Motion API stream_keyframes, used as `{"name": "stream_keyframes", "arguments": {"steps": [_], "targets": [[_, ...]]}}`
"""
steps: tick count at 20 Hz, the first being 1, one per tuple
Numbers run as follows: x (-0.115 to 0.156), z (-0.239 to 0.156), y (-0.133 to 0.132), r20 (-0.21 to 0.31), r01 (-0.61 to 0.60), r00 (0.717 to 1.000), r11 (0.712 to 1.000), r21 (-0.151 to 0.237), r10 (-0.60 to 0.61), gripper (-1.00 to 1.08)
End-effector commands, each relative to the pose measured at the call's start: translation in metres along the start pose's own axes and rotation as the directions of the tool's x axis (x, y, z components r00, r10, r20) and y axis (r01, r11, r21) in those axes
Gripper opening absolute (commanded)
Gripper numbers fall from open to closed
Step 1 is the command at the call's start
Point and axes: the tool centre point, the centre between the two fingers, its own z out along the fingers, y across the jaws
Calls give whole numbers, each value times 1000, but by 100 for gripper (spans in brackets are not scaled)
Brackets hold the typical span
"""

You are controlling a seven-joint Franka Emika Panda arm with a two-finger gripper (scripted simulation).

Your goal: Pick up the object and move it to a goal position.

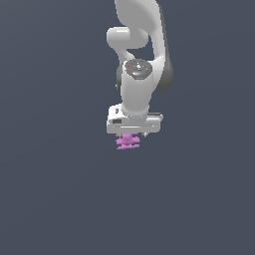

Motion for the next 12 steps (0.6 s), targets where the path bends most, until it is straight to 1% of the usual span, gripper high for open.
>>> {"name": "stream_keyframes", "arguments": {"steps": [1,4,9,12], "targets": [[0,0,0,0,0,1000,1000,0,0,100],[0,0,5,-2,-5,1000,1000,-1,5,100],[1,-2,28,-12,-28,1000,1000,-3,28,100],[1,-2,32,-14,-31,999,1000,-4,30,100]]}}
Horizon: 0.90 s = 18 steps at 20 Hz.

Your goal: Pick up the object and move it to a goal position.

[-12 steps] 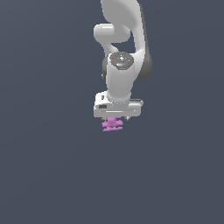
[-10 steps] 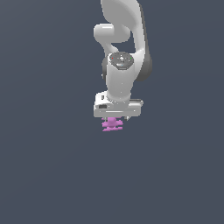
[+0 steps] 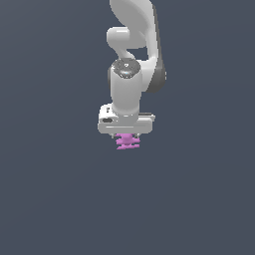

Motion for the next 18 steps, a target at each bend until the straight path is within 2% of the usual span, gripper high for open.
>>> {"name": "stream_keyframes", "arguments": {"steps": [1,9,18], "targets": [[0,0,1,-1,1,1000,1000,0,-1,100],[-2,1,-1,1,-51,999,999,1,51,100],[-7,6,-3,4,-204,979,979,4,204,100]]}}
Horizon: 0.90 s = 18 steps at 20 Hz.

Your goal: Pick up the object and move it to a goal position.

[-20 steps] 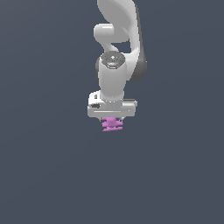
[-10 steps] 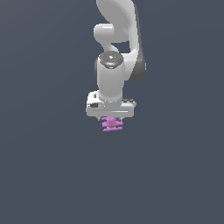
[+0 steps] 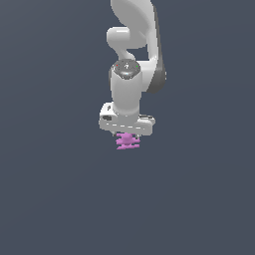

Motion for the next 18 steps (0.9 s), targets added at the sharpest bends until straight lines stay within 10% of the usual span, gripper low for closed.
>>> {"name": "stream_keyframes", "arguments": {"steps": [1,18], "targets": [[-2,2,0,1,-55,998,998,1,55,100],[-18,13,-3,11,-490,872,872,3,490,100]]}}
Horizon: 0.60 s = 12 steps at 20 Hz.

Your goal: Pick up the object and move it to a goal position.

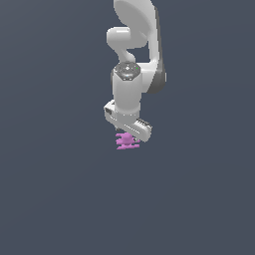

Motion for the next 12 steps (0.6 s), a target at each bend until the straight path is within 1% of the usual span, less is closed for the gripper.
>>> {"name": "stream_keyframes", "arguments": {"steps": [1,6,9,12], "targets": [[-2,2,1,1,-69,998,998,0,69,100],[-7,5,3,4,-204,979,979,1,204,100],[-9,7,4,5,-283,959,959,0,283,100],[-12,9,5,7,-360,933,933,0,360,100]]}}
